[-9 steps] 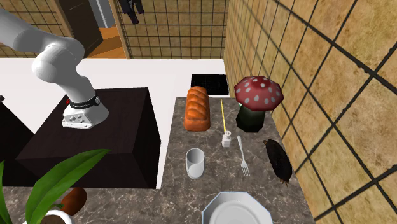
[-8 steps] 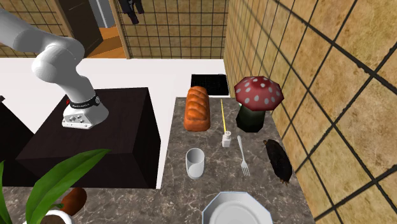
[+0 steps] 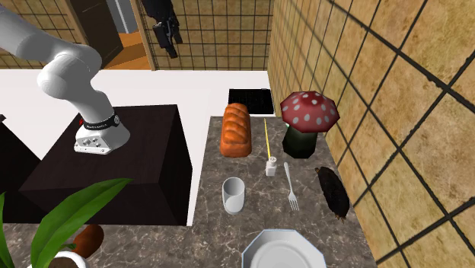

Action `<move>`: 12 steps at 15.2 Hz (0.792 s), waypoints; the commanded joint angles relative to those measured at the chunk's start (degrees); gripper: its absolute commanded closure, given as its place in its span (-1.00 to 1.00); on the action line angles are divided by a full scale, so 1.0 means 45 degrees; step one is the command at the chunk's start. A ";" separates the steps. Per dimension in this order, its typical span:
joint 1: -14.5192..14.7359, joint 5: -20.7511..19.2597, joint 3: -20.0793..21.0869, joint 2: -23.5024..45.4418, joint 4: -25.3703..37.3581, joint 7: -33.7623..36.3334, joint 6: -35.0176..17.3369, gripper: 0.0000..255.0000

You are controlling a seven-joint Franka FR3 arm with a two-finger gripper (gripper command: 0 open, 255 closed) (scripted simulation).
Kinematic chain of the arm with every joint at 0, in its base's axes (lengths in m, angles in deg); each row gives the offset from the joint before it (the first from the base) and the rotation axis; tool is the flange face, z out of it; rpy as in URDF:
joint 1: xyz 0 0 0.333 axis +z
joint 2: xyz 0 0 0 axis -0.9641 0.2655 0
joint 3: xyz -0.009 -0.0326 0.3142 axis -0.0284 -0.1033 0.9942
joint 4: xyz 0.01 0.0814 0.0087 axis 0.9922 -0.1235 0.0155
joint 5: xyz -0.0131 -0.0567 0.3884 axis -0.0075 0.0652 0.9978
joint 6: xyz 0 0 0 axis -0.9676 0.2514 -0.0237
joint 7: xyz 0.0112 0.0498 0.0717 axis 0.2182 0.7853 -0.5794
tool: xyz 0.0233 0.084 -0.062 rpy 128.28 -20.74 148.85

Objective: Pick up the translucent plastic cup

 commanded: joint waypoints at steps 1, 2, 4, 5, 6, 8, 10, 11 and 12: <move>-0.0083 -0.0142 -0.0314 0.0450 -0.0436 -0.0425 -0.0911 -1.00; -0.0130 -0.0211 -0.0485 0.0679 -0.0606 -0.0642 -0.1314 -1.00; -0.0218 -0.0329 -0.0832 0.1200 -0.0893 -0.1086 -0.2132 -1.00; -0.0254 -0.0379 -0.1011 0.1491 -0.1008 -0.1312 -0.2544 -1.00; -0.0285 -0.0419 -0.1193 0.1803 -0.1105 -0.1540 -0.2959 -1.00; -0.0327 -0.0466 -0.1568 0.2484 -0.1242 -0.2012 -0.3788 -1.00; -0.0339 -0.0455 -0.1954 0.3238 -0.1301 -0.2510 -0.4613 -1.00; -0.0331 -0.0423 -0.2153 0.3641 -0.1301 -0.2772 -0.5020 -1.00; -0.0313 -0.0368 -0.2355 0.4060 -0.1281 -0.3045 -0.5421 -1.00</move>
